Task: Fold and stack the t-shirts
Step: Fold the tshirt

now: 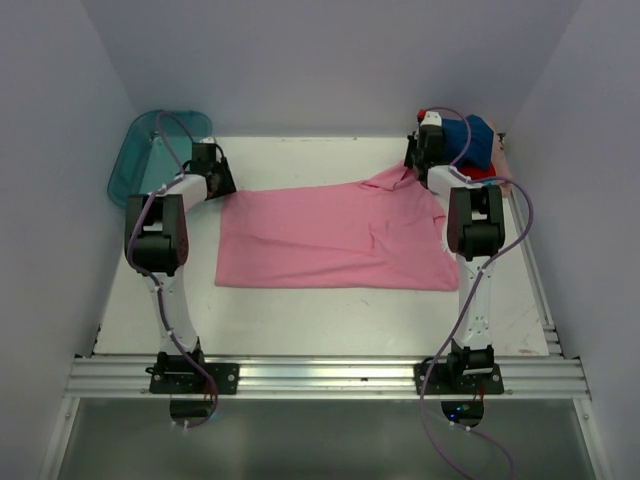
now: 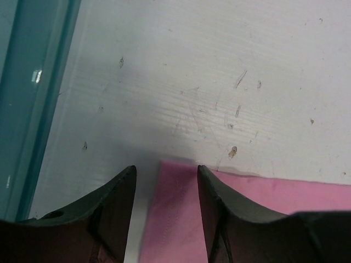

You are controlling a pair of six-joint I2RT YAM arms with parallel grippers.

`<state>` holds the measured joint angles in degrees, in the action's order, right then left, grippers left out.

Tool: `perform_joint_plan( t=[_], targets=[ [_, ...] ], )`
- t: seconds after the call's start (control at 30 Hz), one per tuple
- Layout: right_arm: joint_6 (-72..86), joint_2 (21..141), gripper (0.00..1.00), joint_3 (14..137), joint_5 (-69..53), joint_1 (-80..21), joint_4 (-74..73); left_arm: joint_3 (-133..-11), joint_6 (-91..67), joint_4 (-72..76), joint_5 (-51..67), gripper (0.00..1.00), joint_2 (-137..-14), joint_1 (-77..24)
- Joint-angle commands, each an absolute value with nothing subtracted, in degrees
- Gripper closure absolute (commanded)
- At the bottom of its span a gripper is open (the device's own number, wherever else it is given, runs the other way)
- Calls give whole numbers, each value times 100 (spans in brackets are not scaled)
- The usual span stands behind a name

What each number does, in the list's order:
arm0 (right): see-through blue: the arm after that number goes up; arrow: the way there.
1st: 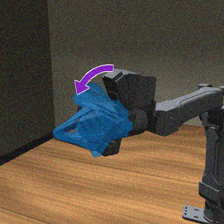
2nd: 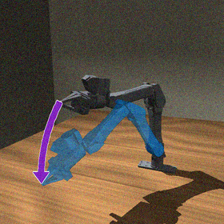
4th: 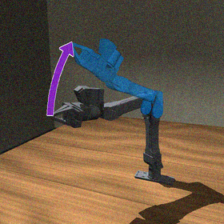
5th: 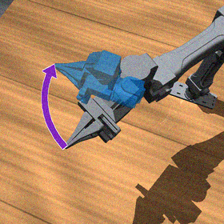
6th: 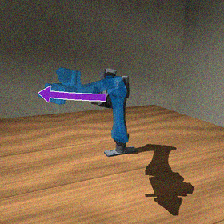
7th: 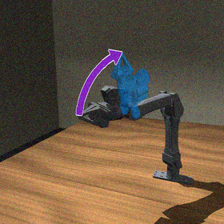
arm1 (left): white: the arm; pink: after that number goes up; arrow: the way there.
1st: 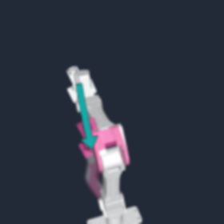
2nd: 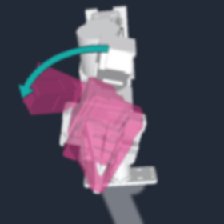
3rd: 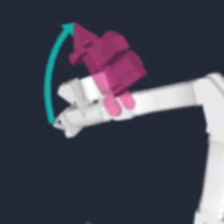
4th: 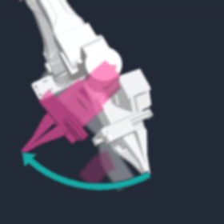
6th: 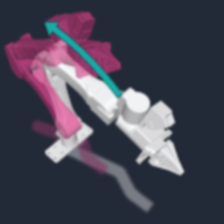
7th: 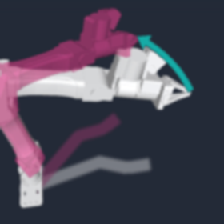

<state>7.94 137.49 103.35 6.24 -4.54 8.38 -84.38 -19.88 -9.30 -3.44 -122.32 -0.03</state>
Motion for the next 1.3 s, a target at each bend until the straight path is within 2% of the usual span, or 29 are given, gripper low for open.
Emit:
perform_joint_plan(
  t=[0.0,0.07,0.13,0.17,0.2,0.47,0.5,0.67,0.93,1.27],
  targets=[
    [870,13702,100,10591,536,-466,914,-8297,-1934,-1485,-246,48,-12252,53],
    [879,13702,100,10591,536,-457,914,-8279,-1934,-1485,-203,51,-12322,53],
    [879,13702,100,10591,554,-457,914,-8271,-1942,-1494,-185,59,-12340,53],
    [879,13702,100,10591,562,-457,923,-8244,-1942,-1494,-167,64,-12331,53],
    [862,13702,100,10591,554,-457,914,-8227,-1951,-1512,-158,73,-12322,53],
    [896,13711,100,10591,554,-457,923,-7955,-2021,-1468,-53,94,-12155,-123],
    [905,13702,100,10582,545,-466,932,-7928,-2013,-1433,-27,100,-12164,-132],
    [914,13693,100,10556,536,-457,949,-7560,-1890,-1038,220,100,-11919,-255],
    [940,13685,100,10582,457,-466,1011,-7479,-1890,-791,-351,100,-10909,-343],
    [949,13334,100,10407,413,-457,1274,-7410,-1995,-756,-983,100,-10223,-343]
  ],
)
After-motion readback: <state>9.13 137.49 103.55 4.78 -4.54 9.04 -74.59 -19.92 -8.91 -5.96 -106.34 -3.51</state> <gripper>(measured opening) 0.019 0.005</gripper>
